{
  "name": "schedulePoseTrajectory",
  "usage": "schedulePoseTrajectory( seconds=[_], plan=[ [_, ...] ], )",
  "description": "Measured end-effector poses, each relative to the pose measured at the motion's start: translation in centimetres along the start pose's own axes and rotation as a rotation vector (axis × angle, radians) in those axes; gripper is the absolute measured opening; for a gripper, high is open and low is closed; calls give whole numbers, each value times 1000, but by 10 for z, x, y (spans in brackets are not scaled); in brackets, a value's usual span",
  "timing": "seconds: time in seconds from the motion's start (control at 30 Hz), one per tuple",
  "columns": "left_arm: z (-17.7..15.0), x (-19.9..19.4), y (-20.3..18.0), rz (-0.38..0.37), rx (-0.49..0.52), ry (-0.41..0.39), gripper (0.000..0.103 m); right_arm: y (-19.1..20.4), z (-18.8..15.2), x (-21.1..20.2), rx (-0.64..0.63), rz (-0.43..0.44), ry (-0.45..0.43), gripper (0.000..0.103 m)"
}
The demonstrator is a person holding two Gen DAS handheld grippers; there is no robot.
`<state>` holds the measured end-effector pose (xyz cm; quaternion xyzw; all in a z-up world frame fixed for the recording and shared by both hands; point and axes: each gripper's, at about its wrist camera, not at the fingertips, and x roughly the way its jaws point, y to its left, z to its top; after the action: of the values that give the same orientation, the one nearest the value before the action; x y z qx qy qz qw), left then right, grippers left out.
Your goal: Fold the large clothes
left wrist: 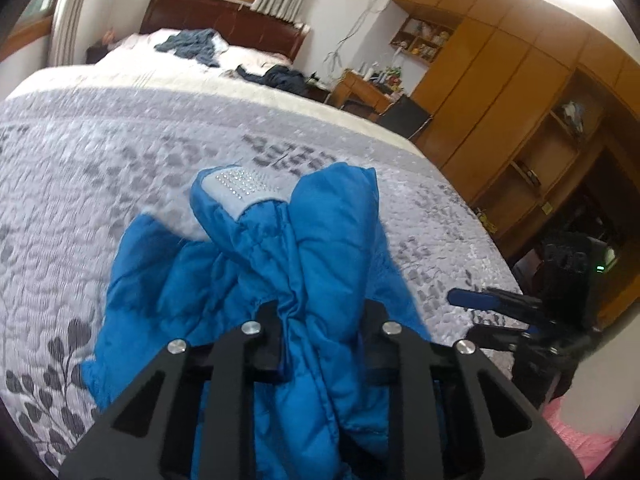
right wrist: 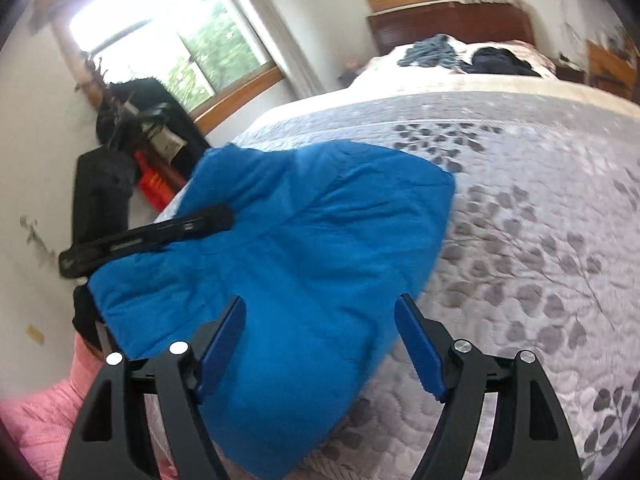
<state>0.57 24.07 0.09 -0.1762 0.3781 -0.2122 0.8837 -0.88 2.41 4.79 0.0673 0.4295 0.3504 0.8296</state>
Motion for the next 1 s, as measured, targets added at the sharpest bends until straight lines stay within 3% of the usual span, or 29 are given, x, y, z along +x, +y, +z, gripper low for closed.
schedulePoseTrajectory(
  seconds=[0.27, 0.47, 0.6, 0.83, 1.0],
  plan=[
    [13, -38, -26, -101, 65, -109, 16, -9, 4, -6, 16, 8, -34, 77],
    [7, -80, -5, -156, 38, -194, 16, 9, 6, -2, -29, 35, -20, 77],
    [-5, -83, 39, -159, -71, -186, 16, 32, 2, 8, -87, 38, 20, 77],
    [-46, -54, 112, -176, -244, -114, 17, 56, -11, 41, -133, 18, 137, 77],
    [-56, -48, 121, -169, -236, -106, 21, 54, -15, 56, -97, 4, 183, 81]
  ],
)
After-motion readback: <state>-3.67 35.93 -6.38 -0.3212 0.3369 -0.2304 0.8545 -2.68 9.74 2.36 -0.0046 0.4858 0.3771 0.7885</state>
